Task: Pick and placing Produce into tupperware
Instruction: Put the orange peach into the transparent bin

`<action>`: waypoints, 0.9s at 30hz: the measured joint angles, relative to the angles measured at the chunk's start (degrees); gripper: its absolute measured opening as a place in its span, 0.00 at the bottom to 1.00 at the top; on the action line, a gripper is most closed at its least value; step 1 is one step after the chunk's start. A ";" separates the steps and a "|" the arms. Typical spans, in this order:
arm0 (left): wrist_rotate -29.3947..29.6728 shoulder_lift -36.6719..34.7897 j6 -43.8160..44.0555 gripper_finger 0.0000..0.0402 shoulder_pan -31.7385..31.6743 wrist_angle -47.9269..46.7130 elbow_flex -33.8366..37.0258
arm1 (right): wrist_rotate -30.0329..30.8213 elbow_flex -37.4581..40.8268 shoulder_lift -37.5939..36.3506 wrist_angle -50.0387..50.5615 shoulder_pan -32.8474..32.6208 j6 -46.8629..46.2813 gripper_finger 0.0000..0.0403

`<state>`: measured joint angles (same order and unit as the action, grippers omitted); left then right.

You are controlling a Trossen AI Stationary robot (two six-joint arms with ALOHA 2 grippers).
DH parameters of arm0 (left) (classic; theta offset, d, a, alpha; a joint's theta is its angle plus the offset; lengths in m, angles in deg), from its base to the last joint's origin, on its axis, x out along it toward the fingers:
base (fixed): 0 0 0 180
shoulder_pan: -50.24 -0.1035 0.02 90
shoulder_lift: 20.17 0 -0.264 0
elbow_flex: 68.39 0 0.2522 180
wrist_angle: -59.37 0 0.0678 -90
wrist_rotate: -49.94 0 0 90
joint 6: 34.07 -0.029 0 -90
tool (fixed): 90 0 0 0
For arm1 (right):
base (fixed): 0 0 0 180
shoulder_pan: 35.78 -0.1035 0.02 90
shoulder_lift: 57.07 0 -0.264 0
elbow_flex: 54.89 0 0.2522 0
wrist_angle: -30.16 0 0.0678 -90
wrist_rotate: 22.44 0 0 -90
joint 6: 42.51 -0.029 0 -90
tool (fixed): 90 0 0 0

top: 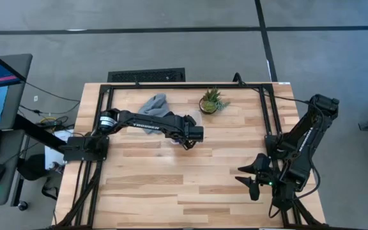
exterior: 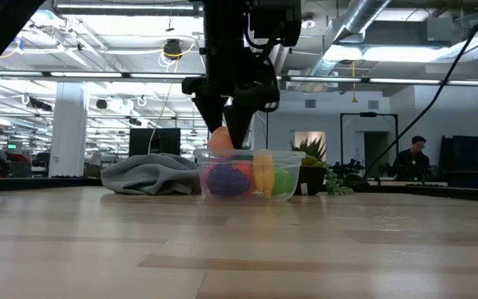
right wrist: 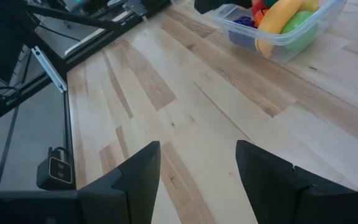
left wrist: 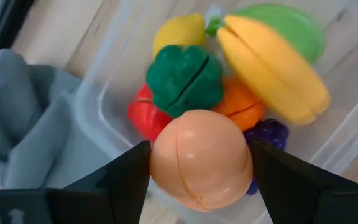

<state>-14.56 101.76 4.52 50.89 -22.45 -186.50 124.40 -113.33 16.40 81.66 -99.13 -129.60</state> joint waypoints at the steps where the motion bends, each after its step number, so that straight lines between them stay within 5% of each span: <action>1: -0.41 -0.04 0.02 0.62 0.00 0.77 0.42 | 0.01 0.00 0.00 0.00 0.00 0.00 0.58; 22: 0.25 -0.02 1.68 0.62 1.35 2.04 2.45 | 0.07 0.00 0.00 -0.24 0.11 0.00 0.58; 27: 0.69 -0.02 1.68 0.68 1.81 2.01 2.45 | 0.22 0.00 0.00 -0.24 0.11 0.00 0.58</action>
<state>-13.87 101.74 6.20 52.70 -20.44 -184.05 124.62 -113.33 16.40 81.42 -99.02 -129.60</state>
